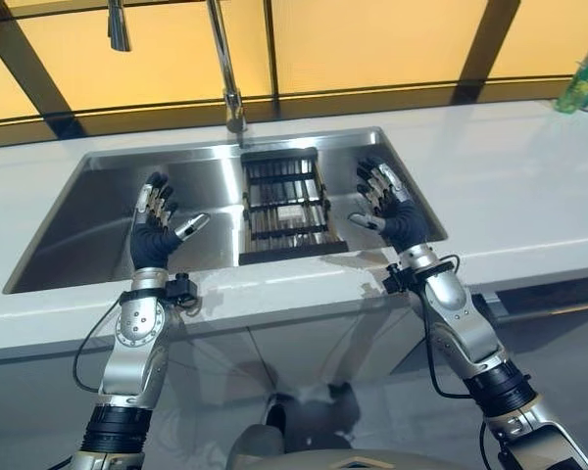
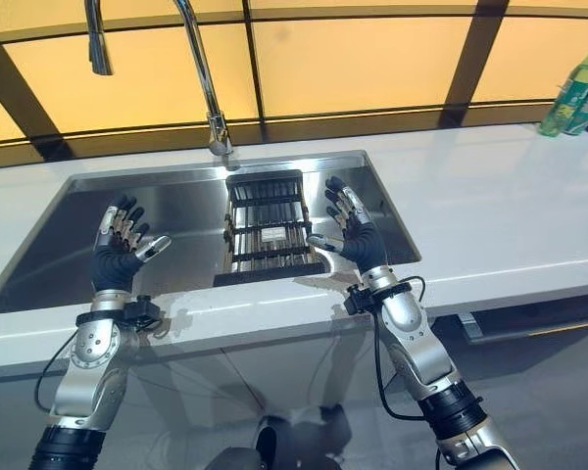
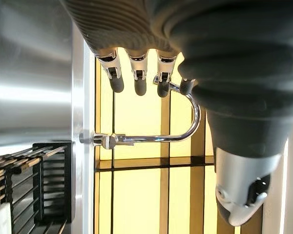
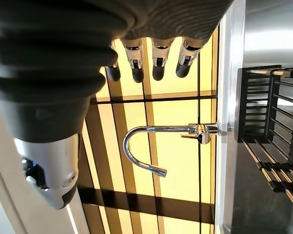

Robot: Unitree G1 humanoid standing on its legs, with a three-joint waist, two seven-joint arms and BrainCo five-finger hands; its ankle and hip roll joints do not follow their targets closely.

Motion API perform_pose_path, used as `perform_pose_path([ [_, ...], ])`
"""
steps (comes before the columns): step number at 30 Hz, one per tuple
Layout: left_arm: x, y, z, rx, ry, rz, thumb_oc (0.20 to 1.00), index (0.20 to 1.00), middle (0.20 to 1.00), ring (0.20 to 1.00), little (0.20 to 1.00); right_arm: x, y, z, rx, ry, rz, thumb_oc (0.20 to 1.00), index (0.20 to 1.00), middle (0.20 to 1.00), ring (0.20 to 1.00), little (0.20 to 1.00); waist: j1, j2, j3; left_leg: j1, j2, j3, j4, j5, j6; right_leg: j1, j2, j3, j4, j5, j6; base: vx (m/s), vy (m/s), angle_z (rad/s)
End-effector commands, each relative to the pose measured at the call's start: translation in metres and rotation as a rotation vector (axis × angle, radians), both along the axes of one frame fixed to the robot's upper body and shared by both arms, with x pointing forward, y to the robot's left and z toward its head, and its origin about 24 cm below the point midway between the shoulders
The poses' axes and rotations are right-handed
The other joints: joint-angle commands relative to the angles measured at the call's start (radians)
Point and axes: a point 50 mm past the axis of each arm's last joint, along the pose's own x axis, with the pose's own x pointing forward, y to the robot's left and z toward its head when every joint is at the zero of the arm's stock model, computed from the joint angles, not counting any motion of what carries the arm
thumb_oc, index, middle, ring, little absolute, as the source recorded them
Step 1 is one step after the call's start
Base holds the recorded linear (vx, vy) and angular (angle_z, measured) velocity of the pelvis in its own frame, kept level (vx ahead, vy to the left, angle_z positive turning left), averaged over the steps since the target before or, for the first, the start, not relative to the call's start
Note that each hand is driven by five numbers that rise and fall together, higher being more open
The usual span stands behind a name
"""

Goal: Pick up plates and place into dishwasher.

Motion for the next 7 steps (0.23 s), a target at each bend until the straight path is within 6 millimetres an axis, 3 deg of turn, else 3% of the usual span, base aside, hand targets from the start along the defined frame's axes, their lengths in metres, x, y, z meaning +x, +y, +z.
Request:
perform_pose_path([
  [1,0.0051,-0.0042,0.0207,-0.003,-0.092,-0.060,1.000,1.000,1.000,1.000,1.000,-0.0065,-0.0029,0.0190,0.068,-0.093,-0.011,1.000,1.000,1.000,1.000,1.000,-0.008,-0.008,-0.079,0.080,0.083,-0.019,-0.007,-0.060,-0.057,-0.096,0.005,0.012,-0.014,0.139,-0.040,0.05,0.107,0.02],
  [7,0.0090,-0.0094,0.0183,-0.049,-0.073,-0.113,1.000,1.000,1.000,1.000,1.000,-0.0071,-0.0056,0.0148,0.077,-0.074,-0.054,1.000,1.000,1.000,1.000,1.000,-0.019,-0.002,-0.090,0.091,0.077,-0.017,-0.041,-0.055,-0.046,-0.096,-0.008,0.012,-0.009,0.137,-0.030,0.04,0.063,0.04],
])
